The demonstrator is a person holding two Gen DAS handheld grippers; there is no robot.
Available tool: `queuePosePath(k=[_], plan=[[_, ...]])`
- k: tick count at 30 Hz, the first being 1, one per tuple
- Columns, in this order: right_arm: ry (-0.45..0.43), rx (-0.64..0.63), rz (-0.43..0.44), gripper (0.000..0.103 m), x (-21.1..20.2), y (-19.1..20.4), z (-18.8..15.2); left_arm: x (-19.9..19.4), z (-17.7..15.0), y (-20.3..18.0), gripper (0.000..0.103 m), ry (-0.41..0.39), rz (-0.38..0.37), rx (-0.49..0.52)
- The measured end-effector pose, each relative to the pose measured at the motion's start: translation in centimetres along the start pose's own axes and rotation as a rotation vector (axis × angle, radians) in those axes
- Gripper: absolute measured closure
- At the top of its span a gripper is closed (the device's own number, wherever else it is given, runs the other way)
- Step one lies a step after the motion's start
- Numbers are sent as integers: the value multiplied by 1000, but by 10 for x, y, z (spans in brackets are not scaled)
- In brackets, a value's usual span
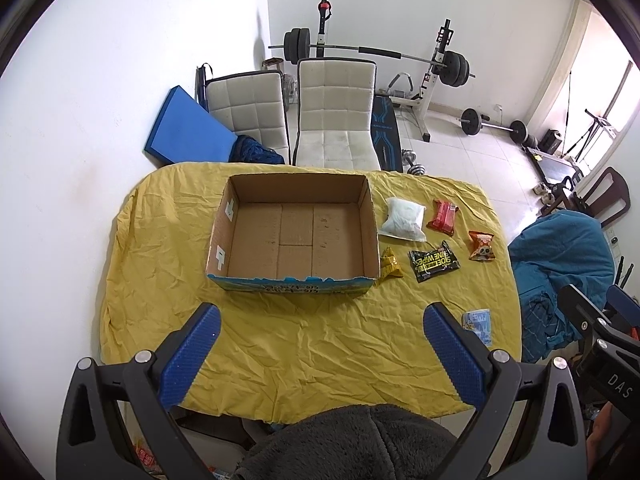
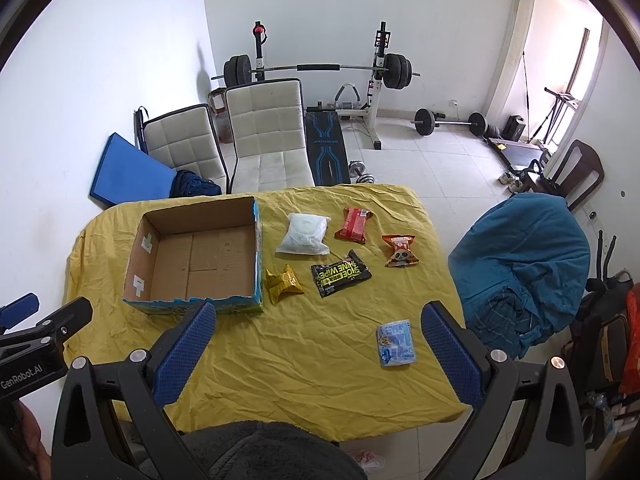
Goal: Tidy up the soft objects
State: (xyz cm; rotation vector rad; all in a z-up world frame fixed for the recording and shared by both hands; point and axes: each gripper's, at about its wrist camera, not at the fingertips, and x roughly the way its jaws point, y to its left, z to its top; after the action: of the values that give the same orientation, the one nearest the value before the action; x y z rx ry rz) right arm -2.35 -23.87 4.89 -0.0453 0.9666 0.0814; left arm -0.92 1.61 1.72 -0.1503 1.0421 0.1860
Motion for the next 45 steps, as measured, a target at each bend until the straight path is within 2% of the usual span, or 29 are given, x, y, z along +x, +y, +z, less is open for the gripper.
queuePosePath(k=[31, 45], plan=[[-48, -2, -12, 0, -22, -2, 0, -20, 0, -6, 0, -89, 19, 19], [-52, -3, -14, 0, -25, -3, 0, -17, 0, -9, 0, -78, 15, 25]])
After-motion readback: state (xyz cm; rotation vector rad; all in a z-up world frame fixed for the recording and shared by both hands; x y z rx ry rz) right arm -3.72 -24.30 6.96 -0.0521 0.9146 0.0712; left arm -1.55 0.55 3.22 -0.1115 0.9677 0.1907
